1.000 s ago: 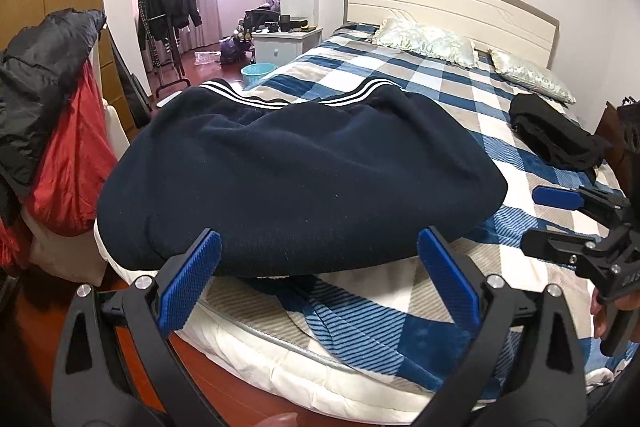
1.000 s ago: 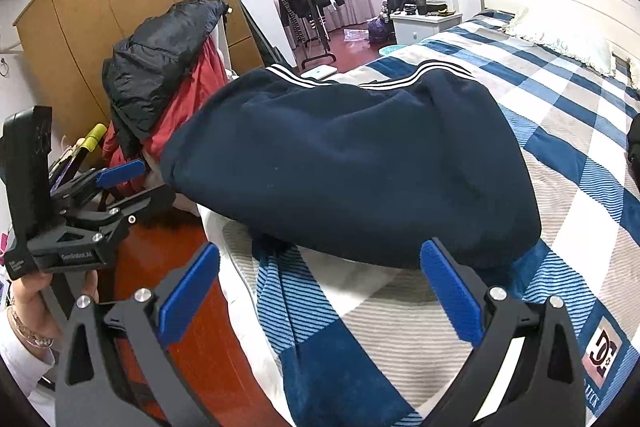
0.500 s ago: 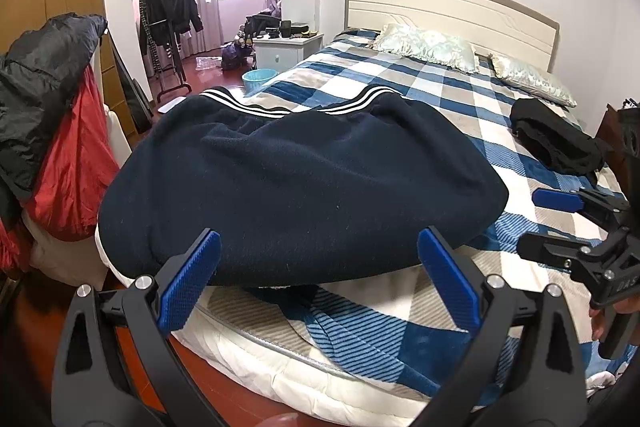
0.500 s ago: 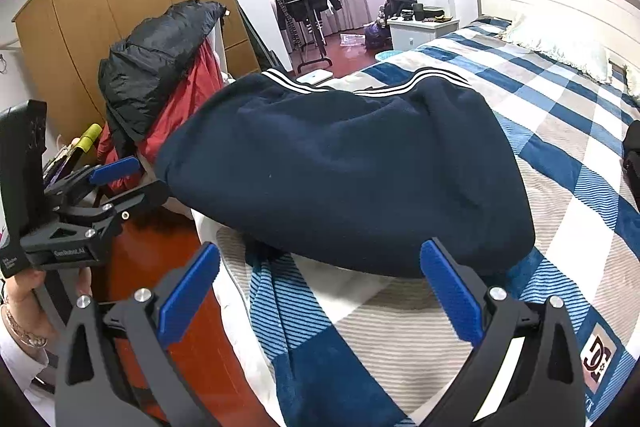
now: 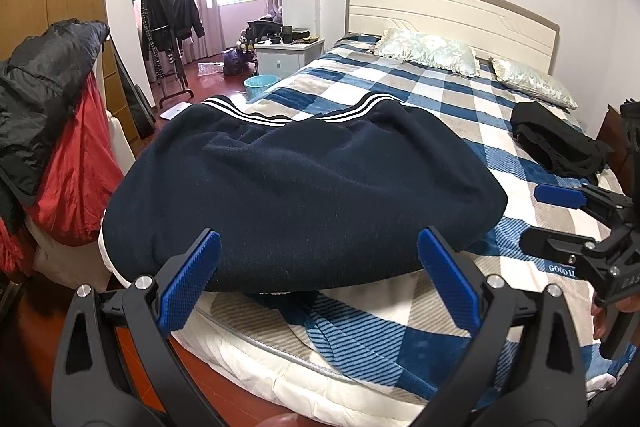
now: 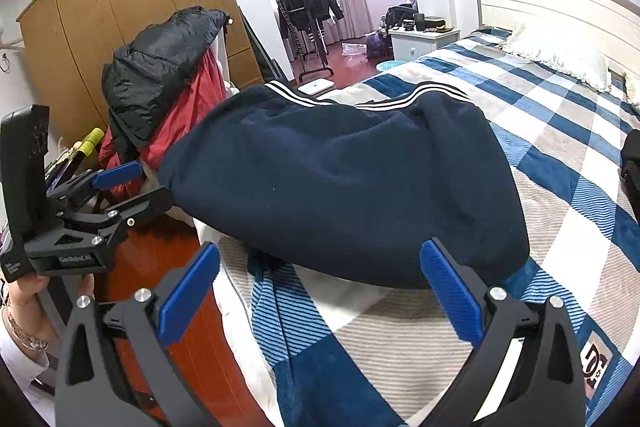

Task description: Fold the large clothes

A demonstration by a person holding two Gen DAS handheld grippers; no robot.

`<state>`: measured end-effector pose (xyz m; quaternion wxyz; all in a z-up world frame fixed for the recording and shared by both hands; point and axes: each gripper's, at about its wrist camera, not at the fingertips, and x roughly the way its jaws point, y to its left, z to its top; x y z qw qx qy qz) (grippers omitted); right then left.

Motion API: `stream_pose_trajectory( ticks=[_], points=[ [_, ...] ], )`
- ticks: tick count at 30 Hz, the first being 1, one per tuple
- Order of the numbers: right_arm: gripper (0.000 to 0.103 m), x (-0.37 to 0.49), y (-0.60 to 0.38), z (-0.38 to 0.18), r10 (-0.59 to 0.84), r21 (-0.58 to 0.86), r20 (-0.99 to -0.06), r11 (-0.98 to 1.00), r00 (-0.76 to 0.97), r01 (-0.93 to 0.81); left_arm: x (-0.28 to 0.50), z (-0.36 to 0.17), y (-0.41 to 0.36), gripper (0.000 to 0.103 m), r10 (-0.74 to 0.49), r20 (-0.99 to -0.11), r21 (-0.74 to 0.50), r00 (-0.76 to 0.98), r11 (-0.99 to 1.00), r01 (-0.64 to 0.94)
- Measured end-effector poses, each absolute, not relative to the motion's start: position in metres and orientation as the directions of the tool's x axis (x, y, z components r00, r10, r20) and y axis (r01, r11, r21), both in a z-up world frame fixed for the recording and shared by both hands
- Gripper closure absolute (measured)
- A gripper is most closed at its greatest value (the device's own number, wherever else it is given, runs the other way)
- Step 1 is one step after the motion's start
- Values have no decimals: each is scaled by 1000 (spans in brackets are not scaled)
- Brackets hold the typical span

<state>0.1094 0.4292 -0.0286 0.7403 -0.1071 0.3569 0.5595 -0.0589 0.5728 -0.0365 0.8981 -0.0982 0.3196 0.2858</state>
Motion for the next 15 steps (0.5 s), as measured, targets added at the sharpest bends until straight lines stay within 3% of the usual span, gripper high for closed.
stream_pose_trajectory(
  ticks=[15],
  points=[
    [5,114,428,-28,754,245,-644,362,128,-899,-58,-35,565,7,461,-619,20,636,819,-574]
  ],
)
